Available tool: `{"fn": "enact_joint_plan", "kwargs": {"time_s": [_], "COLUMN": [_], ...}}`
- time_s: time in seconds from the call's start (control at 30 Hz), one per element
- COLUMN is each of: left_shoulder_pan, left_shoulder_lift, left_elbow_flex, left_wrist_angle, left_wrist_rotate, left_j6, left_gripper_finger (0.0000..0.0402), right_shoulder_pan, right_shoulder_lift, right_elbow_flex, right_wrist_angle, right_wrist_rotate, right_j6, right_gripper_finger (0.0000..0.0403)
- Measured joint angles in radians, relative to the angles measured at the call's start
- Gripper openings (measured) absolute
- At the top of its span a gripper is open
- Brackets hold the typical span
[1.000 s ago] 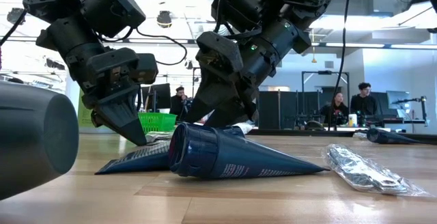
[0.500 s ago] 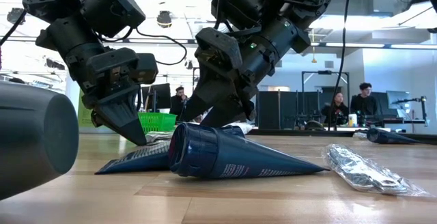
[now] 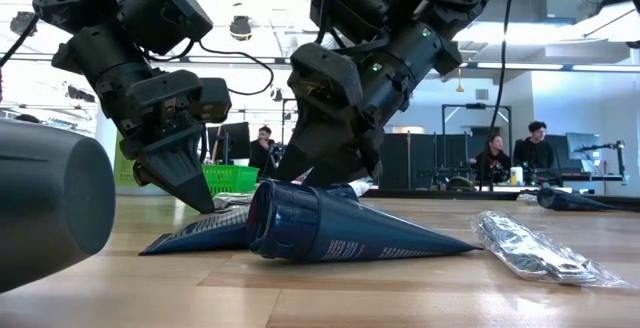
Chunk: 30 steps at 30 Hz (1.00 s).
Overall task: Pick & Place Travel size toiletries
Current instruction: Put the black comb into the top green bin
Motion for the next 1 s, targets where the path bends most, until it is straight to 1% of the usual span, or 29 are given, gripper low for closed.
{"fn": "enact_joint_plan", "kwargs": {"time_s": [0.07,0.23,0.33,0.4,0.47,0.53,0.77,0.9,1.0], "left_shoulder_pan": [0.000,0.000,0.000,0.000,0.000,0.000,-0.001,-0.001,-0.001], "left_shoulder_lift": [0.000,0.000,0.000,0.000,0.000,0.000,0.000,0.000,0.000], "left_elbow_flex": [0.000,0.000,0.000,-0.001,-0.001,-0.001,-0.001,-0.001,-0.001], "left_wrist_angle": [0.000,0.002,0.003,0.005,0.006,0.008,0.013,0.014,0.015], "left_wrist_rotate": [0.000,0.000,0.000,0.000,0.000,0.000,0.001,0.001,0.001], "left_j6": [0.000,0.000,-0.003,-0.010,-0.014,-0.022,-0.028,-0.029,-0.029], "left_gripper_finger": [0.0001,0.0001,0.0001,0.0001,0.0001,0.0001,0.0001,0.0001,0.0001], "right_shoulder_pan": [0.007,-0.016,-0.029,-0.032,-0.030,-0.028,-0.024,-0.023,-0.024], "right_shoulder_lift": [0.000,0.000,0.037,0.038,0.069,0.074,0.082,0.081,0.080], "right_elbow_flex": [0.000,-0.001,0.005,0.001,0.022,0.040,0.082,0.084,0.085], "right_wrist_angle": [0.000,0.000,0.039,0.032,0.055,0.029,-0.020,-0.041,-0.052], "right_wrist_rotate": [0.019,0.025,0.025,-0.001,-0.030,-0.053,-0.057,-0.059,-0.058], "right_j6": [-0.008,-0.016,-0.010,-0.008,0.004,0.009,-0.043,-0.045,-0.045], "right_gripper_finger": [0.0235,0.0235,0.0235,0.0235,0.0235,0.0235,0.0233,0.0213,0.0178]}}
